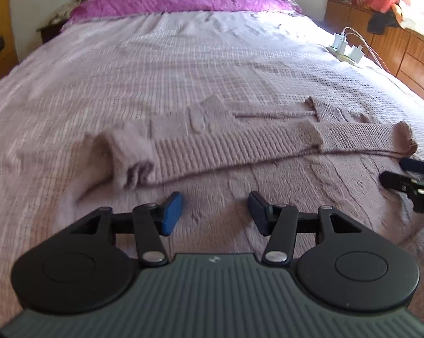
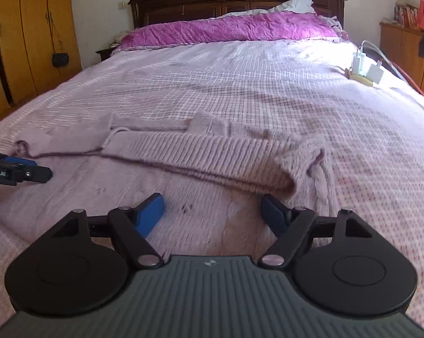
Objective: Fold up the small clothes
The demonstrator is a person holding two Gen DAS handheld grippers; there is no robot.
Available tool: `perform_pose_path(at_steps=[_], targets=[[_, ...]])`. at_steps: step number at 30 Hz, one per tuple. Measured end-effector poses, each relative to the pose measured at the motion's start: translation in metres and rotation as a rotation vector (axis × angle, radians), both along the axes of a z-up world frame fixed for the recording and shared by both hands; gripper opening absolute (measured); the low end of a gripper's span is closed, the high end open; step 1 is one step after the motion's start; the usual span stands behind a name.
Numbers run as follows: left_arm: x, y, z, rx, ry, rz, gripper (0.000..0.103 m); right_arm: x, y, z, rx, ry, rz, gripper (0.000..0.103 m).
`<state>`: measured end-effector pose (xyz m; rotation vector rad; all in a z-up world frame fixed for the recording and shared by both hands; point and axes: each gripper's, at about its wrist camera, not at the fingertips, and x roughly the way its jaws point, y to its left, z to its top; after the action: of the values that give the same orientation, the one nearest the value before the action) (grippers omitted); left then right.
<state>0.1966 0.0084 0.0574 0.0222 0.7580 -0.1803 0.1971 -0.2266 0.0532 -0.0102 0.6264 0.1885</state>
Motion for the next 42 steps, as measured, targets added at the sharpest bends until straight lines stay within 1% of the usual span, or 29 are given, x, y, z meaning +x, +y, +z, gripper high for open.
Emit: perform_pose_path(at_steps=[4, 8, 11, 14, 17, 21, 25, 29, 32, 39, 40, 41, 42], targets=[[0.023, -0.001, 0.003, 0.031, -0.029, 0.006, 0.056, 0.027, -0.001, 0.007, -0.011, -0.016, -0.033, 0.078], [0.049, 0.003, 0.007, 0.06, -0.073, 0.049, 0.055, 0.057, -0.004, 0.011, -0.041, -0.036, -0.067, 0.078], [0.067, 0.008, 0.011, 0.091, -0.086, 0.082, 0.055, 0.077, -0.007, 0.011, -0.06, -0.042, -0.122, 0.078], [0.076, 0.017, 0.014, 0.076, -0.082, 0.096, 0.055, 0.09, -0.017, 0.009, -0.026, -0.03, -0.157, 0.078], [0.076, 0.025, 0.017, 0.063, -0.083, 0.106, 0.055, 0.093, -0.024, 0.006, 0.019, -0.019, -0.168, 0.078], [0.067, 0.034, 0.019, 0.063, -0.07, 0.119, 0.055, 0.087, -0.031, 0.011, 0.072, -0.02, -0.164, 0.08], [0.054, 0.039, 0.025, 0.045, -0.051, 0.121, 0.055, 0.072, -0.04, 0.022, 0.126, -0.021, -0.163, 0.08], [0.042, 0.04, 0.028, 0.054, -0.025, 0.138, 0.055, 0.053, -0.049, 0.03, 0.175, -0.012, -0.16, 0.08], [0.035, 0.04, 0.03, 0.064, -0.004, 0.154, 0.055, 0.039, -0.057, 0.034, 0.196, -0.006, -0.164, 0.081], [0.016, 0.04, 0.037, 0.091, 0.008, 0.165, 0.056, 0.011, -0.073, 0.039, 0.225, 0.015, -0.181, 0.086], [0.012, 0.039, 0.039, 0.092, 0.009, 0.159, 0.061, 0.008, -0.076, 0.038, 0.232, 0.027, -0.182, 0.086], [0.008, 0.038, 0.04, 0.092, 0.008, 0.156, 0.07, 0.006, -0.079, 0.037, 0.242, 0.043, -0.183, 0.088], [0.003, 0.037, 0.042, 0.095, 0.002, 0.157, 0.073, 0.003, -0.081, 0.036, 0.256, 0.061, -0.182, 0.091]])
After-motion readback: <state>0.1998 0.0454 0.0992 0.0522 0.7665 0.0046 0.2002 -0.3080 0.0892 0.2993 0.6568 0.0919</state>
